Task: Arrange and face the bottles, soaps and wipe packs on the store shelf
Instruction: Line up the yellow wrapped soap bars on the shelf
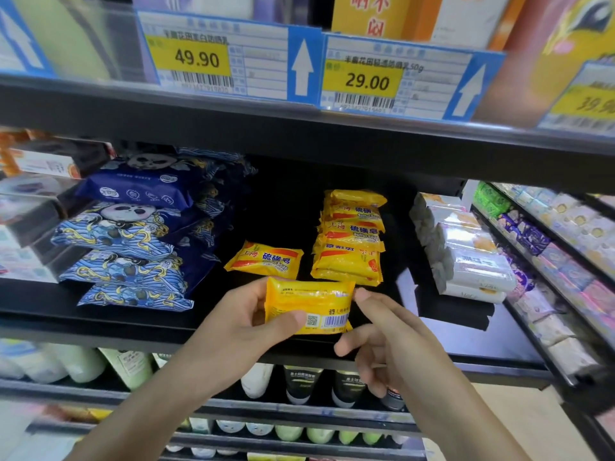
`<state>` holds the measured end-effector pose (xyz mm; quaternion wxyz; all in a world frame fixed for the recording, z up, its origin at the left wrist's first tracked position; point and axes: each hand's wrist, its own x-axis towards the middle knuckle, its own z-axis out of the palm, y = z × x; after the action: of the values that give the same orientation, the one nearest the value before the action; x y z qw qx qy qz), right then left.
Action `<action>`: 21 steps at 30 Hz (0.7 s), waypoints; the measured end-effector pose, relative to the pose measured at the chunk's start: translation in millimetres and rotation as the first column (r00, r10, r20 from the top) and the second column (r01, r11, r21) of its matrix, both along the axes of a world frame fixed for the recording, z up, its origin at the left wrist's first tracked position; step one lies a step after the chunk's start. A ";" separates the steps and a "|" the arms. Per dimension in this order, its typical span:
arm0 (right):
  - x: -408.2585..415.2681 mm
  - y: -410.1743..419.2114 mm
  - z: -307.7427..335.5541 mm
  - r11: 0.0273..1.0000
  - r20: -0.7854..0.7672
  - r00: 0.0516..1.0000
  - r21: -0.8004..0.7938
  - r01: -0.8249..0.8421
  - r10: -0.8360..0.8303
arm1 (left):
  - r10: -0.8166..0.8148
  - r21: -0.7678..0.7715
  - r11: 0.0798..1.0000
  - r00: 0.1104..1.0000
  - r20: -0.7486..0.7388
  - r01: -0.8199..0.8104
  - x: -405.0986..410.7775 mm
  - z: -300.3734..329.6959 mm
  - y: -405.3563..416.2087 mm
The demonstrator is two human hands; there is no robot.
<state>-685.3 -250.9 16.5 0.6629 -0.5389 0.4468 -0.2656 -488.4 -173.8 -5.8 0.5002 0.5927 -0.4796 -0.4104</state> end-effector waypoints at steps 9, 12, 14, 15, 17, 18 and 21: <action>5.8 -1.3 1.1 0.976 0.128 0.981 0.146 -0.164 0.145 | -0.028 -0.143 0.989 0.990 0.140 0.048 -3.7 -4.4 4.5; 6.8 -1.0 0.5 0.975 0.154 0.979 0.156 -0.158 0.134 | -0.021 -0.149 0.988 0.987 0.158 0.045 -3.0 -4.1 4.1; 7.3 -0.3 -0.4 0.979 0.159 0.981 0.156 -0.131 0.107 | -0.019 -0.143 0.989 0.985 0.169 0.044 -2.7 -4.6 4.1; 7.7 0.5 -0.7 0.982 0.161 0.983 0.151 -0.116 0.091 | -0.016 -0.139 0.990 0.985 0.171 0.040 -2.3 -5.2 4.3; 8.1 2.6 -1.4 0.990 0.153 0.986 0.112 -0.091 0.073 | -0.004 -0.134 0.991 0.982 0.190 0.030 -1.4 -7.2 4.0; 7.9 3.5 -2.2 0.993 0.149 0.987 0.088 -0.074 0.061 | 0.009 -0.134 0.991 0.978 0.208 0.020 -1.3 -8.1 3.8; 7.2 4.9 -6.3 0.999 0.144 0.990 0.031 -0.008 0.004 | 0.035 -0.108 0.994 0.967 0.252 -0.008 1.5 -12.3 5.6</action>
<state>-678.1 -245.9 10.2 0.7026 -0.5093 0.4001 -0.2949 -486.9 -168.2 -18.1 0.4700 0.6179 -0.5545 -0.2997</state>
